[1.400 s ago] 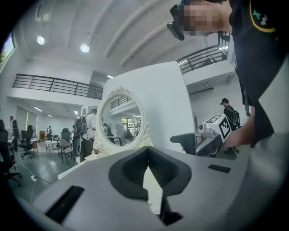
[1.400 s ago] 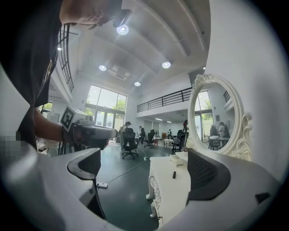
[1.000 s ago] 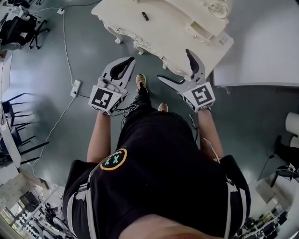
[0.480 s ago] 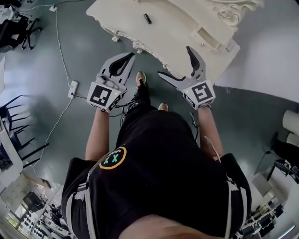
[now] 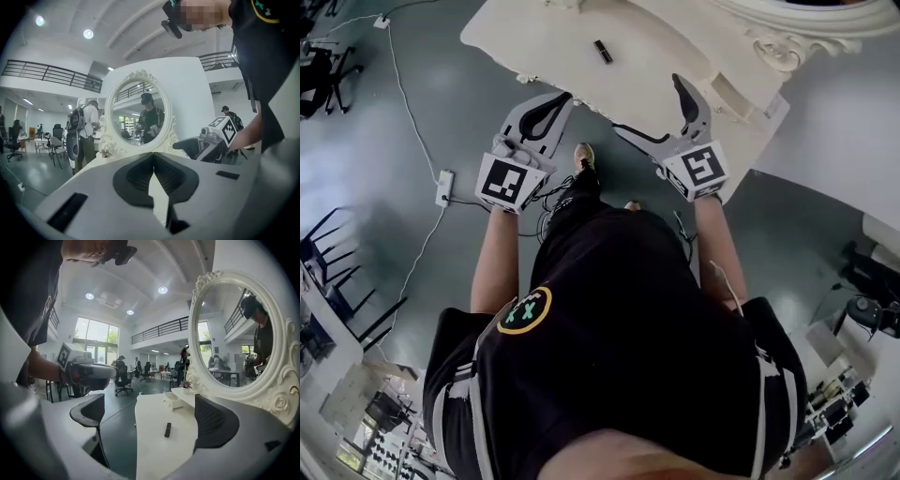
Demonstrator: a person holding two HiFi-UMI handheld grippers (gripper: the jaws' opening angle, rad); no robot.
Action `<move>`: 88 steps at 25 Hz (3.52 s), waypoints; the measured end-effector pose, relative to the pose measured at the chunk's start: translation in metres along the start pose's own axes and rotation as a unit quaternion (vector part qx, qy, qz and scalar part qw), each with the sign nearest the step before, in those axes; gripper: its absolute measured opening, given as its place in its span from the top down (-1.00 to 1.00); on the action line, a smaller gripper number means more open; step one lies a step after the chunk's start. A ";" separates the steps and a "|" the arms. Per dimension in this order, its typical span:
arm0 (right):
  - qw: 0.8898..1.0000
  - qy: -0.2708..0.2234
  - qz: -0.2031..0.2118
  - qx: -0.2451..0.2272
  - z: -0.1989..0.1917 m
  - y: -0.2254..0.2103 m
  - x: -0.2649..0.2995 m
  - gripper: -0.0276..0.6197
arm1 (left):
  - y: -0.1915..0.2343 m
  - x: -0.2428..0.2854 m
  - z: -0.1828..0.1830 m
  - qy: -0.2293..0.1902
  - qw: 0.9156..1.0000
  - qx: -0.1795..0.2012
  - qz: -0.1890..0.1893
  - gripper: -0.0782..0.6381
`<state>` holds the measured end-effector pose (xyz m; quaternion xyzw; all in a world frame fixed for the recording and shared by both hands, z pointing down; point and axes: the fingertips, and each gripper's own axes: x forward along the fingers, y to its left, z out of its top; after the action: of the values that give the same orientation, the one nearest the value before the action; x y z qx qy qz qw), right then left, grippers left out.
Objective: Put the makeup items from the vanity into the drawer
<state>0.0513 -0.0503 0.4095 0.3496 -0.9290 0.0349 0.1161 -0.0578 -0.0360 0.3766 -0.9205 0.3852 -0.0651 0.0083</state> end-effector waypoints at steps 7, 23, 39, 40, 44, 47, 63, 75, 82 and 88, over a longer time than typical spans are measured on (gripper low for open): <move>0.999 0.033 -0.013 0.005 -0.014 -0.021 0.068 -0.93 | 0.056 0.019 -0.015 -0.003 1.000 -0.018 -0.020 0.72; 0.989 0.132 -0.045 0.046 -0.139 -0.093 0.184 -0.93 | 0.098 0.039 -0.026 0.019 0.999 -0.025 0.010 0.72; 0.969 0.223 -0.059 0.084 -0.214 -0.111 0.211 -0.93 | 0.095 0.051 -0.033 0.036 0.999 -0.023 0.024 0.72; 0.968 0.228 -0.060 0.081 -0.215 -0.111 0.211 -0.93 | 0.095 0.052 -0.034 0.036 0.999 -0.023 0.024 0.72; 0.964 0.253 -0.058 0.050 -0.214 -0.106 0.213 -0.93 | 0.095 0.054 -0.033 0.035 0.999 -0.023 0.025 0.72; 0.963 0.260 -0.060 0.044 -0.213 -0.106 0.213 -0.93 | 0.095 0.053 -0.031 0.035 0.999 -0.021 0.025 0.72; 0.962 0.273 0.001 0.014 -0.207 -0.083 0.217 -0.01 | 0.097 0.046 -0.028 0.034 0.999 -0.018 0.038 0.72; 0.961 0.274 0.034 -0.014 -0.204 -0.062 0.219 0.55 | 0.093 0.043 -0.026 0.035 0.998 -0.013 0.042 0.72; 0.962 0.271 0.026 0.001 -0.205 -0.064 0.215 0.55 | 0.092 0.044 -0.023 0.034 0.998 -0.008 0.047 0.72; 0.967 0.252 0.022 -0.009 -0.187 -0.065 0.216 0.55 | 0.091 0.042 -0.019 0.039 0.998 -0.004 0.052 0.72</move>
<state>-0.0277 -0.2105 0.6416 0.3076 -0.8775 0.1167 0.3490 -0.0951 -0.1294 0.3945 -0.8961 0.4327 -0.0984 -0.0073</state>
